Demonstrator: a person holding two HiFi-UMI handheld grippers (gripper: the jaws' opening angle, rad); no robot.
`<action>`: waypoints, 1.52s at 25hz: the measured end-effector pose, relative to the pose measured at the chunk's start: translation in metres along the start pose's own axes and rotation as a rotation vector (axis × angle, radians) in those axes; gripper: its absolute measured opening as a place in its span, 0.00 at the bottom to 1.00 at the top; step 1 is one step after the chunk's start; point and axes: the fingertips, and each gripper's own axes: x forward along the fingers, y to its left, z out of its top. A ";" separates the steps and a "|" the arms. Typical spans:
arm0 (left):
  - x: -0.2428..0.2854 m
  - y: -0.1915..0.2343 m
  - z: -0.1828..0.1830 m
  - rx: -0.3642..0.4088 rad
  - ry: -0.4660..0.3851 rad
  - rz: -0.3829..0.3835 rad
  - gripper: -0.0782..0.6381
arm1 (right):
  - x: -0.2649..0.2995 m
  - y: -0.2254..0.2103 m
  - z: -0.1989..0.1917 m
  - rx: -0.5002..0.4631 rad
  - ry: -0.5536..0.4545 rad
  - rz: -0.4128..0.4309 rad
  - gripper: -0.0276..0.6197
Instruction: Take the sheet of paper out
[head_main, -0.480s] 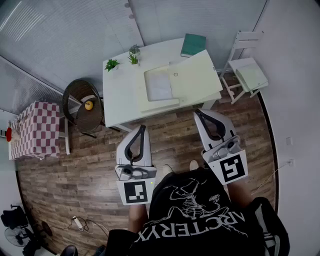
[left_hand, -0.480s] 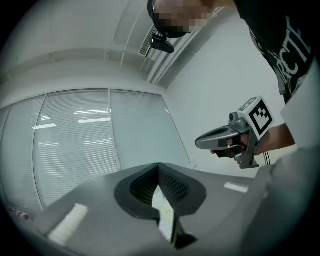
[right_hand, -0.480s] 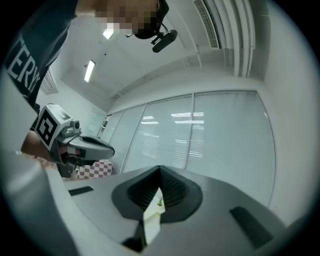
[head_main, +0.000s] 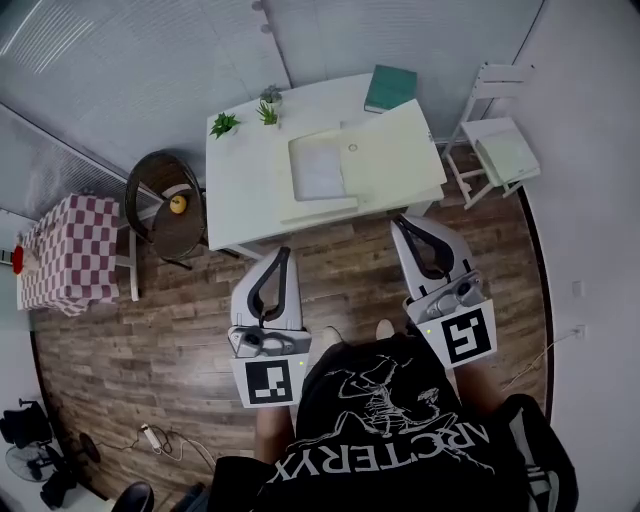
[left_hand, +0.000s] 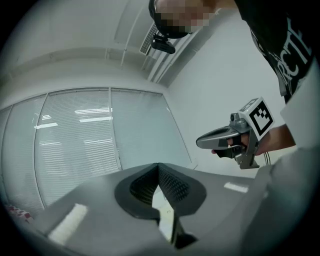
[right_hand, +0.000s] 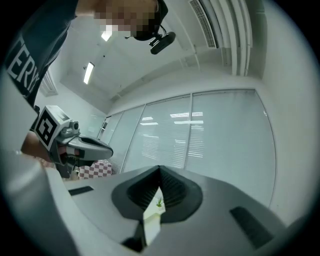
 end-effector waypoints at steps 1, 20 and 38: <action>0.001 -0.001 0.000 -0.001 0.001 0.001 0.12 | 0.000 -0.001 0.000 0.001 0.002 0.001 0.06; 0.040 -0.036 0.005 -0.028 0.009 0.061 0.12 | -0.011 -0.042 -0.028 0.023 0.021 0.083 0.06; 0.180 0.142 -0.060 -0.064 -0.017 -0.018 0.12 | 0.198 -0.074 -0.064 -0.035 0.084 -0.045 0.06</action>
